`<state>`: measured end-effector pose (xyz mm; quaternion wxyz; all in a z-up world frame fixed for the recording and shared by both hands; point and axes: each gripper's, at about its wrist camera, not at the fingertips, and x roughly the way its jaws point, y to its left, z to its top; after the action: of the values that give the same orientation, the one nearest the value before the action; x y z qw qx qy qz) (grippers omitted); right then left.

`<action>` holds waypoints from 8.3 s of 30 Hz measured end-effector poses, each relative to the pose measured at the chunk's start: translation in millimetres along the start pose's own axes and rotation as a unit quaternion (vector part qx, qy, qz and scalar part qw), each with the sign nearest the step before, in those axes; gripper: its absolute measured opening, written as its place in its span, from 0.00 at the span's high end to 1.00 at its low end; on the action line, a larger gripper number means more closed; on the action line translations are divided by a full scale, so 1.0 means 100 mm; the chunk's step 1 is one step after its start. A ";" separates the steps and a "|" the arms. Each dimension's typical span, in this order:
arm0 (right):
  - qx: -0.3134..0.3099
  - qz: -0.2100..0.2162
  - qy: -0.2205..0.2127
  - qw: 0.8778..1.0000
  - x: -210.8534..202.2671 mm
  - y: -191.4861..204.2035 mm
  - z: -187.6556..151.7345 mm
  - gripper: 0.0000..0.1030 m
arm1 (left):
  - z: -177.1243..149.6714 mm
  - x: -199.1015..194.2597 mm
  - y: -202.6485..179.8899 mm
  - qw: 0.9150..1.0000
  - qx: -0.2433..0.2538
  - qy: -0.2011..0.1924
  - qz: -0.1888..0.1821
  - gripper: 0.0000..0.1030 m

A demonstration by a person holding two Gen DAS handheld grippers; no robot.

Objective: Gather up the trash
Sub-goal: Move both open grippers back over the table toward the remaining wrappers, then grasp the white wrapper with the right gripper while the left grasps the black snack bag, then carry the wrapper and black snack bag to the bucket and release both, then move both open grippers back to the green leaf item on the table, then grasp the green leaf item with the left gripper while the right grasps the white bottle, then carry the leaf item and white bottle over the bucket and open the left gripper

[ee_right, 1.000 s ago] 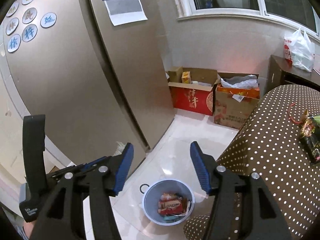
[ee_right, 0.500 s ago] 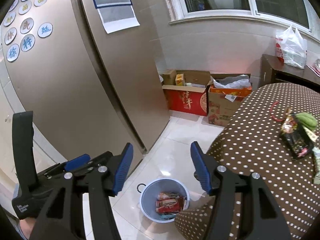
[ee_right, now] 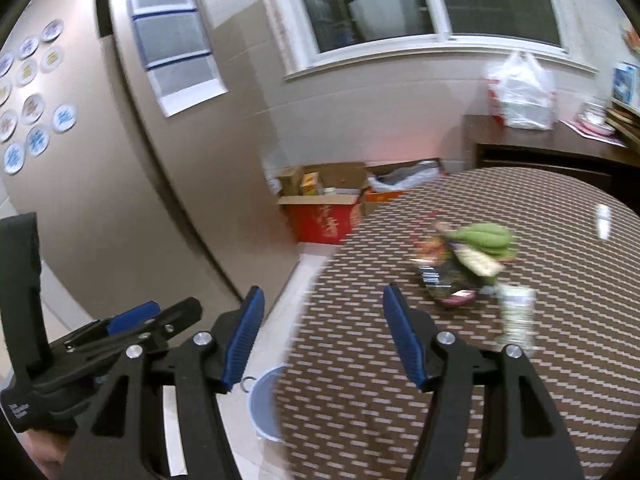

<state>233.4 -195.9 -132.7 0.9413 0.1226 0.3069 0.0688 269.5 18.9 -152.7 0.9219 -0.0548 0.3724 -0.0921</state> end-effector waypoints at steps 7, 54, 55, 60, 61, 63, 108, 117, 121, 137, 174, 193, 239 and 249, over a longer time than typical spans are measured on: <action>0.042 -0.076 0.045 0.995 -0.04 -0.93 -0.11 0.39 | -0.07 0.18 -0.74 0.998 0.044 0.024 -0.030 0.34; 0.055 -0.044 0.030 0.997 0.16 -1.51 0.26 0.83 | 0.12 1.06 -1.60 0.990 0.054 0.061 -0.113 0.93; 0.054 -0.042 0.028 0.997 0.14 -1.47 0.27 0.83 | 0.11 1.00 -1.56 0.990 0.051 0.058 -0.115 0.93; 0.041 -0.025 0.022 0.999 -0.01 -1.19 0.29 0.83 | 0.11 0.69 -1.28 0.991 0.032 0.039 -0.124 0.93; 0.037 -0.019 0.021 0.999 -0.04 -1.11 0.29 0.83 | 0.11 0.60 -1.19 0.992 0.027 0.032 -0.122 0.93; 0.027 -0.010 0.020 0.999 -0.06 -0.94 0.28 0.83 | 0.10 0.48 -1.05 0.992 0.021 0.025 -0.118 0.93; -0.103 0.098 0.110 0.984 1.23 1.57 -0.42 0.48 | -0.46 0.25 1.69 0.991 -0.110 0.047 0.054 0.93; -0.092 0.097 0.096 0.986 1.14 1.50 -0.31 0.43 | -0.39 0.33 1.59 0.993 -0.096 0.052 0.053 0.93; -0.082 0.096 0.080 0.989 1.07 1.43 -0.26 0.41 | -0.32 0.39 1.52 0.993 -0.091 0.053 0.051 0.93; -0.058 0.083 0.063 0.993 0.93 1.13 -0.11 0.40 | -0.18 0.48 1.28 0.992 -0.082 0.060 0.071 0.32; 0.083 -0.159 0.009 0.984 -0.15 -2.41 0.36 0.33 | 0.32 1.46 -2.23 0.988 0.134 0.060 -0.042 0.26; 0.113 -0.201 0.076 0.970 0.70 -3.29 0.71 0.57 | 0.66 1.69 -2.43 0.989 0.127 0.033 -0.066 0.79; -0.080 0.140 0.114 0.980 0.87 1.16 -0.07 0.76 | -0.04 0.19 1.18 0.998 -0.055 0.010 0.037 0.70; -0.079 0.128 0.128 0.980 1.05 1.20 -0.19 0.76 | -0.14 0.40 1.40 0.995 -0.083 0.031 0.044 0.36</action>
<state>300.3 -55.7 -173.9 0.8844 0.0765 0.4000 0.2280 306.2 146.8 -213.6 0.9052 -0.1117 0.4095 -0.0219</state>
